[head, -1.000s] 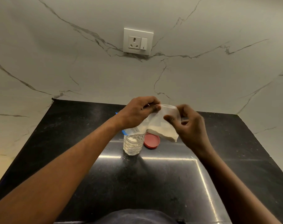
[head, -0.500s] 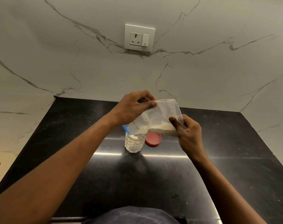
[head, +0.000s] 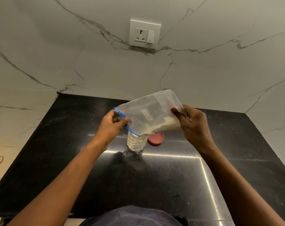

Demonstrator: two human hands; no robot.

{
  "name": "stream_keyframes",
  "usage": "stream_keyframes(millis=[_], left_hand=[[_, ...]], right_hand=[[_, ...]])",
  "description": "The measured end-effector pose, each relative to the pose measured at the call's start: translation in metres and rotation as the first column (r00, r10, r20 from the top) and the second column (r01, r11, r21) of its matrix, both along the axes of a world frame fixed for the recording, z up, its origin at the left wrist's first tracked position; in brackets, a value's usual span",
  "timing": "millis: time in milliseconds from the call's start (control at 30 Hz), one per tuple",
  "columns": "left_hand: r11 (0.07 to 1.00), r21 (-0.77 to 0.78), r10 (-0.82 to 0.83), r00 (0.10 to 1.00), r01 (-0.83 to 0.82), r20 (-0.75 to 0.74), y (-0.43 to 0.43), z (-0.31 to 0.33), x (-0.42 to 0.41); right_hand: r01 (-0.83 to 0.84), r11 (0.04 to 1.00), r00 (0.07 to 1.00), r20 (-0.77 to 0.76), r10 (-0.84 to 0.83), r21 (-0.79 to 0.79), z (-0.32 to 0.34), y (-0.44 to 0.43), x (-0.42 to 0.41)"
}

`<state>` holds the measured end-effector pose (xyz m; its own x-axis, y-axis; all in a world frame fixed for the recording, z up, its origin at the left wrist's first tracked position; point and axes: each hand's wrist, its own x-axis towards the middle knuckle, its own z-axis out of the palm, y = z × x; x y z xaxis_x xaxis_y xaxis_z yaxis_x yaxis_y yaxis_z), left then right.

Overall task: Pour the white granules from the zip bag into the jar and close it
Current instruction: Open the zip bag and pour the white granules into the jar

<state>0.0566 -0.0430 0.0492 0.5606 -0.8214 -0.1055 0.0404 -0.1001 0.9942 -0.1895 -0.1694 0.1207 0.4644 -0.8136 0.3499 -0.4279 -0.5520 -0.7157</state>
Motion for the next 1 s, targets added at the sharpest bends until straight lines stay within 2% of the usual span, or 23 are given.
stream_keyframes(millis=[400, 1000], left_hand=[[0.999, -0.031, -0.009, 0.997, 0.011, 0.078, -0.015, 0.001, 0.004], [0.999, -0.032, -0.017, 0.999, 0.018, 0.047, -0.013, 0.001, 0.004]], right_hand=[[0.017, 0.999, 0.999, -0.047, -0.018, -0.034, 0.007, 0.004, -0.002], [-0.011, 0.978, 0.988, -0.156, -0.022, -0.208, 0.025, 0.012, 0.009]])
